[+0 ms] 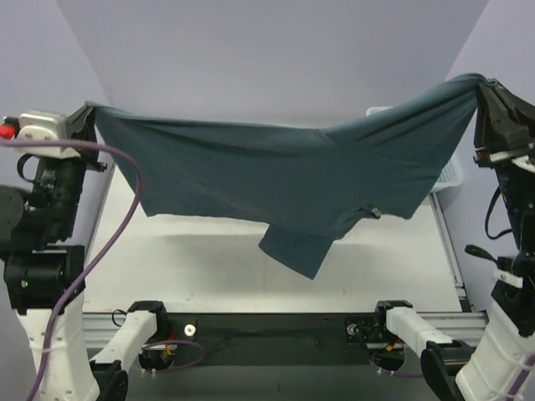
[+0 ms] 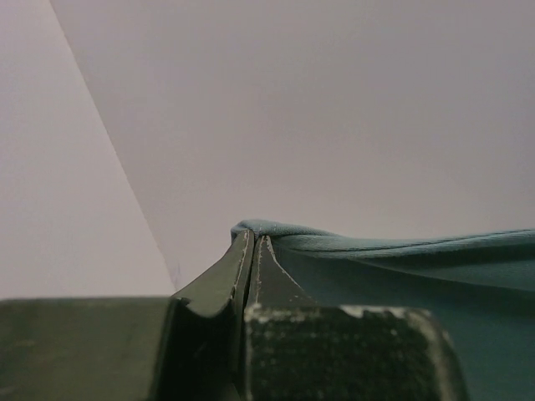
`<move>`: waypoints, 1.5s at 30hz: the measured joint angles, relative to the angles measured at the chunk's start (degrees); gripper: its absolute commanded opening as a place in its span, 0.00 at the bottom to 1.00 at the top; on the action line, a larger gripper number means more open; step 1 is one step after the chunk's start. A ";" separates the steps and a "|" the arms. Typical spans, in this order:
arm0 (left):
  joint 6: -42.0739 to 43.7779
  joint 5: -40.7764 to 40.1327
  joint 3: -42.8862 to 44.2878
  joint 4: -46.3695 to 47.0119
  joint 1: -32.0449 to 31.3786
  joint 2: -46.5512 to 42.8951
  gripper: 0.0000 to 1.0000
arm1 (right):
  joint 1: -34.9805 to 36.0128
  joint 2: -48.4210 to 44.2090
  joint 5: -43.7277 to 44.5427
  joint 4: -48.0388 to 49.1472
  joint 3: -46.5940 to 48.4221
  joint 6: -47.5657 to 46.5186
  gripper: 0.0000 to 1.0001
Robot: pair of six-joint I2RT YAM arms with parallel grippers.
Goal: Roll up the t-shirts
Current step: Flatten out the T-shirt at the center of the board.
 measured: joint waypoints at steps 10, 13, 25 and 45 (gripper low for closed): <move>0.15 0.00 0.63 1.51 0.09 -8.79 0.00 | -2.71 -6.78 -3.61 -0.24 4.17 3.65 0.00; 0.31 0.00 2.95 2.82 0.11 -9.35 0.00 | -4.63 -7.28 -3.82 1.33 7.67 5.09 0.00; 1.44 0.92 12.41 10.64 0.13 -1.14 0.00 | -8.39 -2.08 -3.74 12.74 12.33 7.65 0.00; 4.37 4.59 -26.12 12.83 -4.28 34.07 0.00 | 1.33 29.44 -5.64 15.12 -42.21 -0.87 0.00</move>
